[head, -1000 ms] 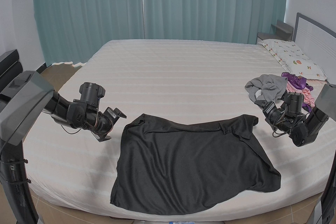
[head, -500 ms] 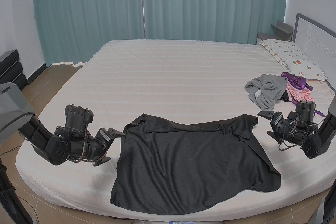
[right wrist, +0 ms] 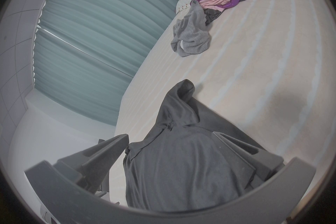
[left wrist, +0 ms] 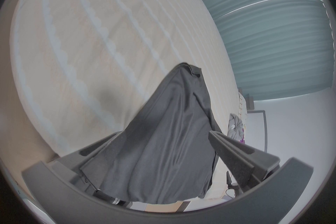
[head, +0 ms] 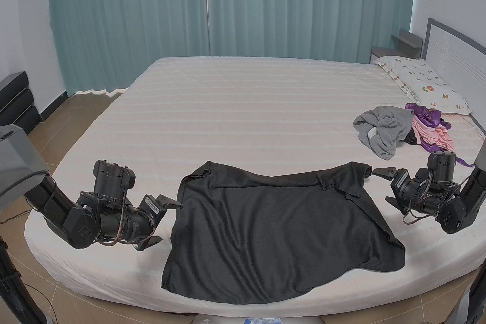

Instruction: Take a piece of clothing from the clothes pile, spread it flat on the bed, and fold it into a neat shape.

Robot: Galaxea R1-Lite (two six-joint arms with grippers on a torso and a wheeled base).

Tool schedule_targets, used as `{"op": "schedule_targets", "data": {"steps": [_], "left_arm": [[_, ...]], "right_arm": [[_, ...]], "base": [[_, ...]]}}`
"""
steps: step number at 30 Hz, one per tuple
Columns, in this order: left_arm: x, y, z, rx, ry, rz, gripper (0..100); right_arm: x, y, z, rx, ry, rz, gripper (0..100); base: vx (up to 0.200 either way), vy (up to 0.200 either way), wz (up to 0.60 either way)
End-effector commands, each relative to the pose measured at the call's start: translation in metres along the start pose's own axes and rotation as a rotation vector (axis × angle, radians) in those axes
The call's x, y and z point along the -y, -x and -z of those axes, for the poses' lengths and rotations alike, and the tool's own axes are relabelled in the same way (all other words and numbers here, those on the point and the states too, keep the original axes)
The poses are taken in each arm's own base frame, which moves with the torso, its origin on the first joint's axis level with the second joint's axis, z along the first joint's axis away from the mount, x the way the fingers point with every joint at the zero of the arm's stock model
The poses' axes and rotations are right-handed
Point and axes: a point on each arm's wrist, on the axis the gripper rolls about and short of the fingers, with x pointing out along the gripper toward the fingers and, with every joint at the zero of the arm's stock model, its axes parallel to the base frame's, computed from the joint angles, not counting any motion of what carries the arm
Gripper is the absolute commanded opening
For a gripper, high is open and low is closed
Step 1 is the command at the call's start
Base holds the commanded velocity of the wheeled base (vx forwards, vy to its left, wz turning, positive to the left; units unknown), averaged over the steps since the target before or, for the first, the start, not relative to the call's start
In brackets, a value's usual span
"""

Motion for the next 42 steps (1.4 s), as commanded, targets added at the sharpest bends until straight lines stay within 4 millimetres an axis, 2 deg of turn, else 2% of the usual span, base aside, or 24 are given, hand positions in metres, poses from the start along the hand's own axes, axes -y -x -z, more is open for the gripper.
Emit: {"op": "schedule_targets", "data": {"steps": [1, 8, 29, 42], "left_arm": [[-0.001, -0.002, 0.001, -0.004, 0.007, -0.007, 100], [-0.001, -0.002, 0.001, -0.006, 0.007, -0.006, 100], [0.003, 0.002, 0.013, -0.027, -0.026, 0.001, 100], [0.0, 0.006, 0.014, -0.02, -0.038, -0.002, 100]], "right_arm": [[0.001, -0.001, 0.001, -0.005, 0.0, 0.004, 100], [0.0, -0.002, 0.004, -0.014, 0.003, 0.004, 100], [0.0, -0.002, 0.005, -0.017, 0.005, 0.002, 100], [0.001, -0.005, 0.019, -0.067, 0.057, 0.016, 100]], "base": [[0.0, 0.0, 0.0], [0.0, 0.0, 0.0], [0.0, -0.2, 0.0], [0.0, 0.0, 0.0]]}}
